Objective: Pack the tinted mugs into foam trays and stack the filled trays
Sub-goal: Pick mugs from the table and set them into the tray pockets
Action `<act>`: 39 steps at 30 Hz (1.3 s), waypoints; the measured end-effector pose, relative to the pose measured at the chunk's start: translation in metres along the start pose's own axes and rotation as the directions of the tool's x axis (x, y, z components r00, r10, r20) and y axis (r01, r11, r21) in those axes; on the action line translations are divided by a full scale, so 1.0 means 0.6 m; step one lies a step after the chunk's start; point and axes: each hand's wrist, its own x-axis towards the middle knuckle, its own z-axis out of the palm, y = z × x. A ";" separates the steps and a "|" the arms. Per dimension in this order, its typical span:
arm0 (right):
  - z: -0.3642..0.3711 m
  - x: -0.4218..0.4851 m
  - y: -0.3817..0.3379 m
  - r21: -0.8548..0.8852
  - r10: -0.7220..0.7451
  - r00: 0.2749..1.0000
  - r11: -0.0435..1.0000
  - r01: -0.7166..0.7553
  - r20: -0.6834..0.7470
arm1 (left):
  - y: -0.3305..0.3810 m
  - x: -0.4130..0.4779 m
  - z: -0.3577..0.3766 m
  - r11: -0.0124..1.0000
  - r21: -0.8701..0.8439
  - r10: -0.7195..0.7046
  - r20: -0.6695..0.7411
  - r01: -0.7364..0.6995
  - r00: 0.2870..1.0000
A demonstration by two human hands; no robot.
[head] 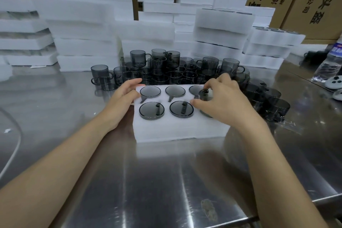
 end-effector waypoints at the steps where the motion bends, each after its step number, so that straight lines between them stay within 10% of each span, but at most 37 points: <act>1: -0.007 0.001 0.005 0.012 -0.010 0.998 1.000 0.010 0.063 | 0.000 0.000 0.001 1.000 0.000 0.001 0.003 -0.001 1.000; 10: -0.004 0.002 0.012 -0.013 -0.032 0.990 0.999 0.034 0.137 | 0.002 0.001 0.000 1.000 0.017 -0.001 0.025 0.000 1.000; 14: 0.001 0.011 0.010 0.018 -0.112 0.991 0.993 0.114 -0.074 | 0.003 -0.001 0.001 1.000 0.024 0.005 0.032 -0.005 0.999; 21: 0.019 0.031 0.022 0.038 -0.074 0.971 0.997 0.067 0.227 | 0.005 -0.005 0.001 0.999 0.036 0.011 0.029 -0.012 1.000; 39: 0.026 0.061 -0.001 -0.180 -0.030 0.945 0.979 0.093 0.325 | 0.002 -0.001 -0.001 0.998 0.059 0.008 0.034 -0.010 0.999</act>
